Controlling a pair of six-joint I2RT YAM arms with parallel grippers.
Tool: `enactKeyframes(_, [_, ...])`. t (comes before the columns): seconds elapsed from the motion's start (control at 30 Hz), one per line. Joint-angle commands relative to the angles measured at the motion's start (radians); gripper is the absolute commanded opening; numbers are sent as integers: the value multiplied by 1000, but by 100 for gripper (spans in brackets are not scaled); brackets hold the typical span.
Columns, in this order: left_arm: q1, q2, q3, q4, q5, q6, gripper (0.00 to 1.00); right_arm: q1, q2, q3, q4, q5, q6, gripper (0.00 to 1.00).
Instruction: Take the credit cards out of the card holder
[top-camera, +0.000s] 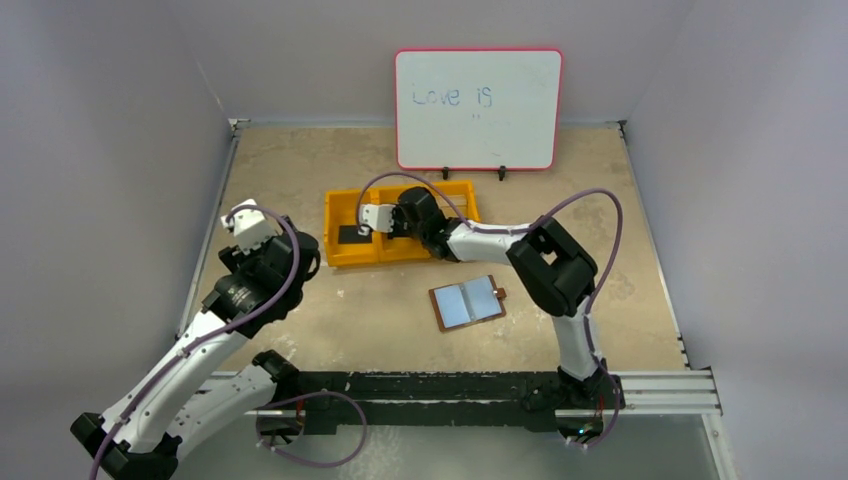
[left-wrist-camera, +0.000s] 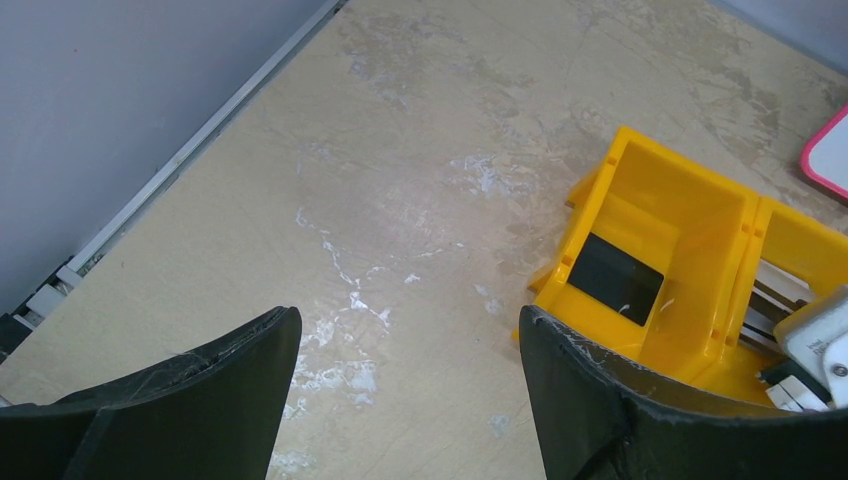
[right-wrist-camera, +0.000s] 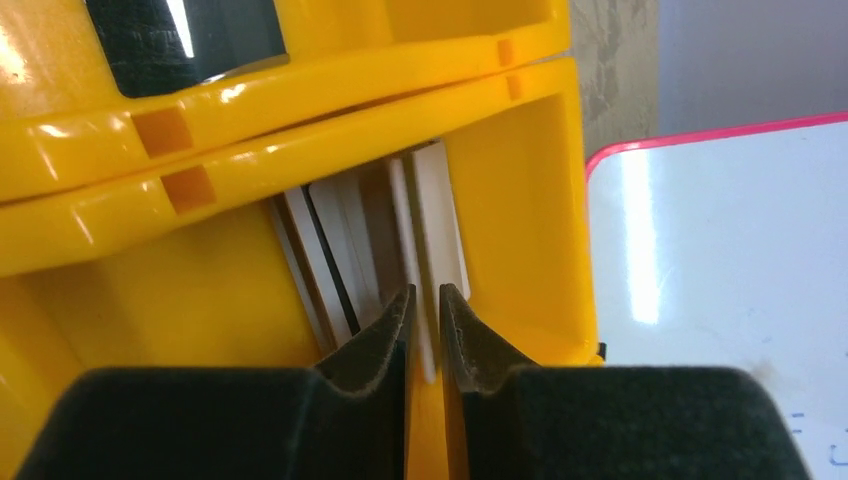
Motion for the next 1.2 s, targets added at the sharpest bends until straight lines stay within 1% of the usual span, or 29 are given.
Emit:
enactKeyframes(0.0, [4,4,8,10,-16,2,79,-5,-116,-13,50,-27,37,18])
enactKeyframes(0.17, [4,12,9,10,-14,5,79,-6,-171,-34,70,-47,67,20])
enactKeyframes(0.27, [4,14,9,11,-15,6,79,-3,-210,-50,108,5,87,20])
enactKeyframes(0.37, [4,18,10,12,-15,7,79,-4,-312,-121,196,14,196,22])
enactKeyframes(0.43, [5,20,11,12,-15,9,79,-3,-429,-201,284,35,301,25])
enactKeyframes(0.5, [4,23,11,14,-10,11,79,-4,-544,-289,352,84,440,29])
enactKeyframes(0.53, [4,25,11,17,-6,15,79,-4,-595,-323,349,99,533,34])
enactKeyframes(0.6, [4,31,10,22,1,21,79,-4,-696,-407,283,147,729,45])
enactKeyframes(0.63, [4,33,9,27,6,24,79,-4,-739,-436,230,183,873,47])
enactKeyframes(0.7, [4,42,8,36,22,34,79,-5,-815,-483,66,226,1098,52])
enactKeyframes(0.8, [4,53,5,50,50,49,79,-5,-893,-537,-161,159,1356,53])
enactKeyframes(0.87, [5,60,3,59,74,57,79,-5,-918,-589,-249,62,1495,53])
enactKeyframes(0.93, [4,64,-1,67,102,58,79,-3,-920,-655,-234,-24,1538,53])
enactKeyframes(1.0, [4,64,-9,84,133,56,79,2,-904,-718,-180,-132,1573,54])
enactKeyframes(1.03, [5,65,-13,103,152,53,79,18,-891,-730,-164,-153,1577,54])
enactKeyframes(1.1, [5,75,-2,135,227,36,79,70,-855,-722,-183,-117,1578,58])
enactKeyframes(1.17, [4,91,-8,204,357,35,78,103,-811,-692,-250,-55,1578,61])
